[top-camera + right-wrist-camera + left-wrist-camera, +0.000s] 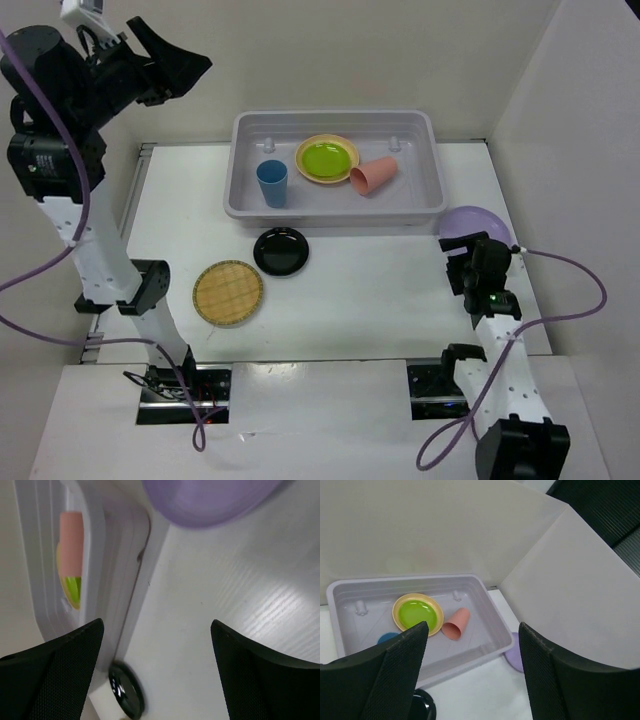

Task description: Place the mixed dishes into the plastic bin

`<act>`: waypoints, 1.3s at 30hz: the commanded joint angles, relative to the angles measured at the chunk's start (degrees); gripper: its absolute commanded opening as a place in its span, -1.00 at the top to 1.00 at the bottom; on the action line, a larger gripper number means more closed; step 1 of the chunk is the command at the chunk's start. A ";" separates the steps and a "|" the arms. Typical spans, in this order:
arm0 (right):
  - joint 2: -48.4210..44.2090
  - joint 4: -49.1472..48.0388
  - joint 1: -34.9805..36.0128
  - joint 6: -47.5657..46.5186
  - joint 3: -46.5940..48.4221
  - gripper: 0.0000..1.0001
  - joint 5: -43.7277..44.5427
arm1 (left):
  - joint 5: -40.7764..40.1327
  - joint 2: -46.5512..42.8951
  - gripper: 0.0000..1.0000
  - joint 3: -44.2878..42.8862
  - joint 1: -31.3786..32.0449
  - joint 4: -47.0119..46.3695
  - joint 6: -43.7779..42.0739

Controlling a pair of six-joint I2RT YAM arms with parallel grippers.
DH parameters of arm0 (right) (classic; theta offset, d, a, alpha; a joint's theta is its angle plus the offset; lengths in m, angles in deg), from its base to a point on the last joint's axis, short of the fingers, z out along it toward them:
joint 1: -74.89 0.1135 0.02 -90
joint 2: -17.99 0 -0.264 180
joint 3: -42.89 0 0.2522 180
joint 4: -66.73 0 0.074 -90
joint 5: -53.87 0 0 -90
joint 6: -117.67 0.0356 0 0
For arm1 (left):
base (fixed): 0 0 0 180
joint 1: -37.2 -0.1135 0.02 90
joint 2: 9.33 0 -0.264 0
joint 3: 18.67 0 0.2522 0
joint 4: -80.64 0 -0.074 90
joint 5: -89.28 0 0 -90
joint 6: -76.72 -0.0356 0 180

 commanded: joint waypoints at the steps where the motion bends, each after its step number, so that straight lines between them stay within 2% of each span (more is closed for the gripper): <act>1: 0.66 -8.58 -7.12 1.52 -1.20 -0.83 -1.87 | 0.37 -8.31 -0.62 1.68 -0.45 0.90 -1.83; 8: 4.87 -15.43 -24.37 1.52 -5.52 -0.80 -11.54 | -0.34 -14.04 -0.67 5.22 -0.45 0.90 -2.36; 11: 10.74 -17.73 -28.41 -1.37 -5.52 -0.80 -14.53 | 0.36 -16.50 -0.69 6.54 -0.45 0.90 -1.83; 17: 23.59 -22.82 -29.66 -4.28 -2.44 -0.80 -18.49 | 1.69 -21.95 -0.72 14.78 -0.45 -3.66 -1.31; 20: 26.67 -25.20 -29.66 -4.28 -2.44 -0.80 -19.02 | 1.69 -28.97 -0.72 29.60 -0.45 -12.78 0.08; 21: 27.90 -25.20 -29.66 -4.89 -2.44 -0.80 -18.41 | 1.69 -33.95 -0.72 34.79 -0.45 -16.30 0.88; 22: 28.61 -25.90 -29.66 -5.42 -2.44 -0.80 -18.40 | 1.69 -36.52 -0.72 44.84 -0.45 -23.20 1.76; 24: 31.32 -26.44 -29.66 -5.95 -1.92 -0.80 -18.40 | 1.69 -41.09 -0.72 51.51 -0.45 -27.91 4.22; 25: 32.21 -27.22 -29.66 -5.95 -1.91 -0.80 -18.40 | 1.69 -41.12 -0.72 52.41 -0.45 -27.93 4.23; 30: 37.13 -31.00 -29.66 -5.34 -1.91 -0.74 -17.80 | 5.64 -34.27 -0.68 42.93 -0.45 -20.64 2.91; 35: 38.98 -33.81 -29.66 -2.36 -2.44 -0.70 -16.47 | 3.80 -38.65 -0.68 49.86 -0.45 -26.34 4.05; 39: 37.94 -34.35 -29.66 -0.59 -2.97 -0.16 -14.72 | 4.84 -36.30 -0.68 47.16 -0.45 -23.90 3.53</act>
